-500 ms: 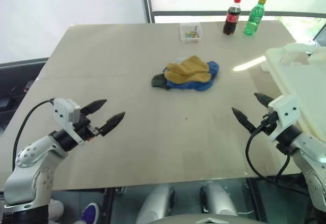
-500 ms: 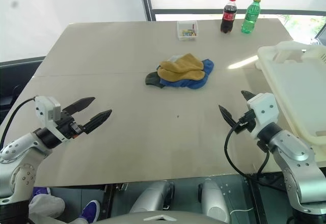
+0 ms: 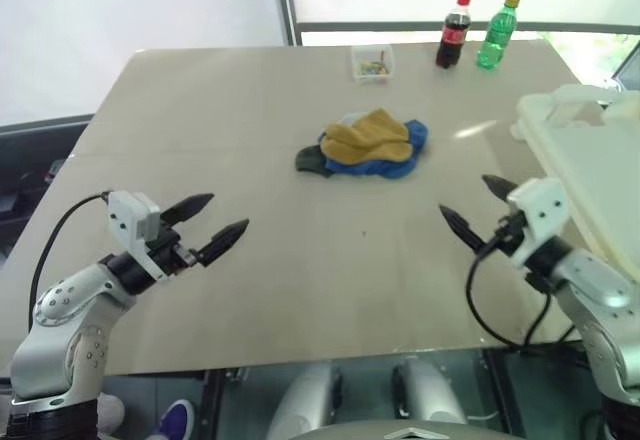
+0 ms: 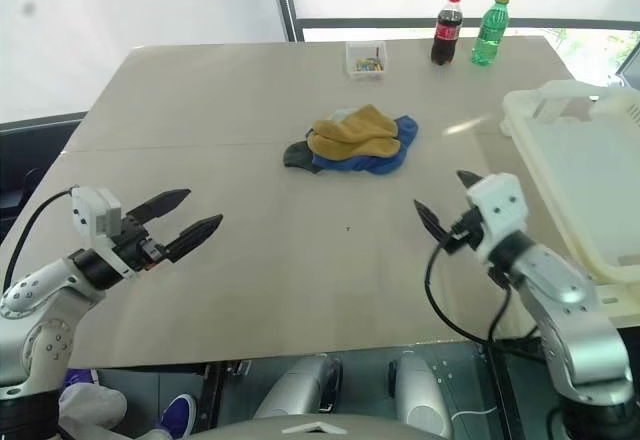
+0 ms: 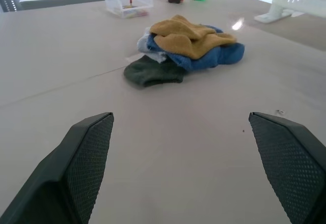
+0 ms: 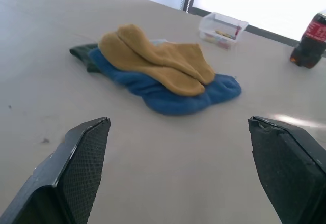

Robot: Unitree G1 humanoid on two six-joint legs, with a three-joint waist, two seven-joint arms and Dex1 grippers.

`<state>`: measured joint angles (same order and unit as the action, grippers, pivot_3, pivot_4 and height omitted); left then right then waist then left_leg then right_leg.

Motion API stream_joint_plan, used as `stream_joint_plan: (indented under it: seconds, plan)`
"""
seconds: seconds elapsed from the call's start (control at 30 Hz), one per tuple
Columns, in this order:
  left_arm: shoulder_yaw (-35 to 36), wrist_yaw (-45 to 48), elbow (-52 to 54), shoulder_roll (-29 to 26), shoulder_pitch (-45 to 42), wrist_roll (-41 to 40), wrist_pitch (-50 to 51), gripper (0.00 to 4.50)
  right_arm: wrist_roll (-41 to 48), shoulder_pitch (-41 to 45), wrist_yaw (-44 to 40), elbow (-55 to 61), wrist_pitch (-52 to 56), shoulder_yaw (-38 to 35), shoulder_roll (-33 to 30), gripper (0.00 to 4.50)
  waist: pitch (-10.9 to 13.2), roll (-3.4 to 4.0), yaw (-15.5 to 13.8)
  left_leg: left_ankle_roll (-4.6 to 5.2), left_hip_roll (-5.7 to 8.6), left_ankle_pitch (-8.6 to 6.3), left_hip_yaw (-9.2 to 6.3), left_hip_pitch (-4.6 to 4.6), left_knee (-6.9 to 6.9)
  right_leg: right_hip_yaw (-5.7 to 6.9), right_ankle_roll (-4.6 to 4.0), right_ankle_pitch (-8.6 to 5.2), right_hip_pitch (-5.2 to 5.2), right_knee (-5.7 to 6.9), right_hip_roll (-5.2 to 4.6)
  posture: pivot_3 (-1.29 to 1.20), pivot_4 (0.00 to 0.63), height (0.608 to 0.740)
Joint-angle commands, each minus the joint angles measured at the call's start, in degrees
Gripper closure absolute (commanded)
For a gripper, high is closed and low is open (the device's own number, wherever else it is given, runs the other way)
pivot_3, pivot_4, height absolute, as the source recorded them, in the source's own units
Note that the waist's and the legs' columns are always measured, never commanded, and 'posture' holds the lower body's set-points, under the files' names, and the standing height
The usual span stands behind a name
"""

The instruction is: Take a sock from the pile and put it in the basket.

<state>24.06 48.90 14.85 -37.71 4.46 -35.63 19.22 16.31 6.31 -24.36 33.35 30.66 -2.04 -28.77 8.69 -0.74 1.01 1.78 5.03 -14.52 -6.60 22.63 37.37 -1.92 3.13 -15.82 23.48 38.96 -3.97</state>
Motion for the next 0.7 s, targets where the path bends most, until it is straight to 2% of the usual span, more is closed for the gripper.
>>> stream_joint_plan:
  seconds: [0.03,0.1,0.27,0.43,0.7]
  plan:
    - [-0.68,0.24,1.41,0.47,-0.67,-0.17,-1.16,0.00,-5.99,7.91,0.87,-5.78,-1.89,6.04,0.63,0.05,0.00,0.00,-0.02,-0.05,0.00,0.03,0.00,0.00,0.00,0.01,-0.01,0.01,0.00,0.00,0.00,0.00,0.150,0.740]
    - [-1.55,-0.07,1.99,0.93,-0.89,0.05,-1.07,0.00,-9.32,13.16,-1.27,-12.62,-5.09,10.42,0.60,0.05,0.00,0.00,-0.10,-0.06,0.00,0.03,0.02,0.00,0.00,0.01,-0.02,0.01,0.01,-0.01,0.01,0.00,0.150,0.740]
    - [-3.68,-1.52,4.06,2.53,-0.89,0.32,-1.09,0.00,-14.57,28.15,-0.11,-35.01,-10.89,15.05,7.14,0.05,0.00,-0.02,-0.04,-0.07,0.00,0.04,0.01,0.07,0.00,0.03,-0.02,0.01,0.05,-0.03,0.01,0.00,0.150,0.740]
    - [-4.37,-2.99,5.44,3.79,-0.67,0.54,-1.25,0.00,-16.42,38.47,-0.27,-50.88,-17.90,14.42,11.74,0.05,0.00,-0.01,0.04,-0.08,0.01,0.05,0.05,0.16,-0.02,0.01,-0.03,0.01,0.10,-0.06,0.03,0.00,0.150,0.740]
    - [-4.40,-4.54,6.61,4.90,0.24,0.58,-1.89,0.00,-21.36,49.84,2.36,-74.21,-29.10,14.50,14.55,0.05,0.01,-0.01,0.51,-0.08,0.01,0.05,0.05,0.15,-0.02,0.00,-0.04,0.01,0.10,-0.06,0.05,0.00,0.150,0.740]
